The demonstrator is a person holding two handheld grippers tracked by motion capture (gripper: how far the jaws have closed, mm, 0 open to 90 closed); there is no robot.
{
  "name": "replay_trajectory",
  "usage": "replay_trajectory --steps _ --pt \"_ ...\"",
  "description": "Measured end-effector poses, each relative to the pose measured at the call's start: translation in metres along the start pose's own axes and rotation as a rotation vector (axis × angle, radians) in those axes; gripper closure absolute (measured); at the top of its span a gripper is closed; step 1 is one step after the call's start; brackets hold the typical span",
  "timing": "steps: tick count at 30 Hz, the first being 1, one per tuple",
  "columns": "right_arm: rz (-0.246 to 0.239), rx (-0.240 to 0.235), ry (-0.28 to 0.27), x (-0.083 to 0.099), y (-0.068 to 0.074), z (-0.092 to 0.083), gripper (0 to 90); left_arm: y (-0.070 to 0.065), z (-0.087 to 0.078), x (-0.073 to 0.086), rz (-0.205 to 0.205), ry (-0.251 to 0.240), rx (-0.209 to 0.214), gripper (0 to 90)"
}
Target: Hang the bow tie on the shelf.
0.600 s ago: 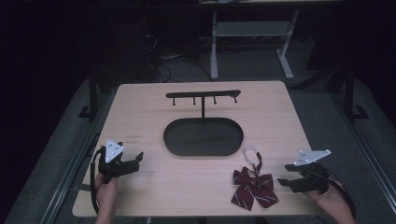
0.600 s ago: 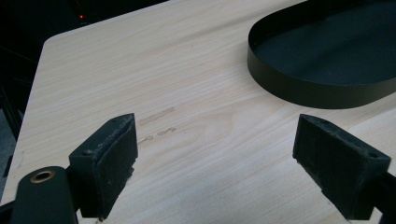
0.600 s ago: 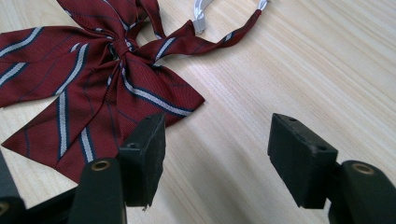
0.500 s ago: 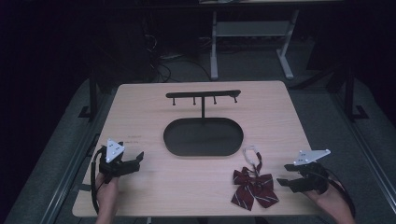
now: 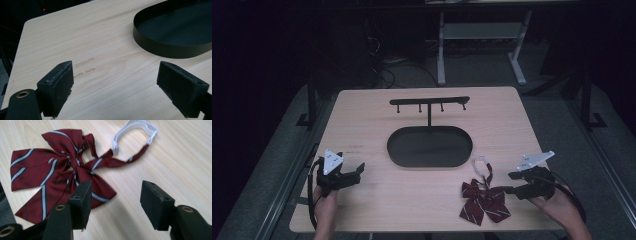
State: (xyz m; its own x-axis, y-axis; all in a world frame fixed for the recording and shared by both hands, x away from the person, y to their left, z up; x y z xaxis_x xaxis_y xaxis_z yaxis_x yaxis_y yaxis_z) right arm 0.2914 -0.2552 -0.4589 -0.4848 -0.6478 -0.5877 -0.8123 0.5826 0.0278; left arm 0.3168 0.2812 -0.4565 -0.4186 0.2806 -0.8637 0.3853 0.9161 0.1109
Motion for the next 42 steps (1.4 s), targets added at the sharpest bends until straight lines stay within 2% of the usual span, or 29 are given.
replay_trajectory --steps 1,2,4,12,18,26,36,42 --pt "0.000 0.000 0.000 0.000 0.000 0.000 42.7 0.000 0.000 0.000 0.000 0.000 0.000 13.5" --pt "-0.024 0.000 0.010 -0.009 0.001 0.000 45.1 0.000 0.001 0.000 -0.002 0.001 0.002 13.5" --pt "-0.042 -0.003 0.020 -0.018 0.001 0.000 47.3 0.000 0.002 0.000 -0.004 0.001 0.003 13.5" --pt "-0.068 -0.017 0.065 -0.044 -0.006 0.006 51.0 -0.001 0.001 0.000 0.004 -0.001 0.005 13.5" --pt "-0.059 -0.051 0.080 -0.057 -0.014 0.013 52.3 -0.002 0.002 0.000 0.005 0.002 0.009 13.5" --pt "-0.095 -0.047 0.146 -0.072 -0.023 0.026 53.2 0.000 0.001 0.000 -0.003 0.007 0.003 13.5" --pt "-0.092 -0.045 0.198 -0.089 -0.032 0.039 54.2 0.000 0.001 0.000 -0.004 0.006 0.003 13.5" --pt "-0.077 -0.033 0.232 -0.091 -0.039 0.048 56.0 0.001 0.001 0.000 -0.010 0.009 -0.004 13.5"
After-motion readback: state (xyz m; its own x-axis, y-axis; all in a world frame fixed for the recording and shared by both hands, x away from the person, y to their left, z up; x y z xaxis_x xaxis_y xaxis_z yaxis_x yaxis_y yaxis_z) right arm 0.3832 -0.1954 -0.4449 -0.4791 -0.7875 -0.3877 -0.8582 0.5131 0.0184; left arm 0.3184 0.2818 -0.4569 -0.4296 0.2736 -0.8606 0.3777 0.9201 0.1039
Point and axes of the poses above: each handheld gripper's, and its own axes: z roughly forward along the jaws, x roughly out of its underside, y roughly to its left, the point moved 4 cm from there along z, roughly forward along the jaws, and after that the axes turned 2 degrees about -z, right-handed, at the moved point
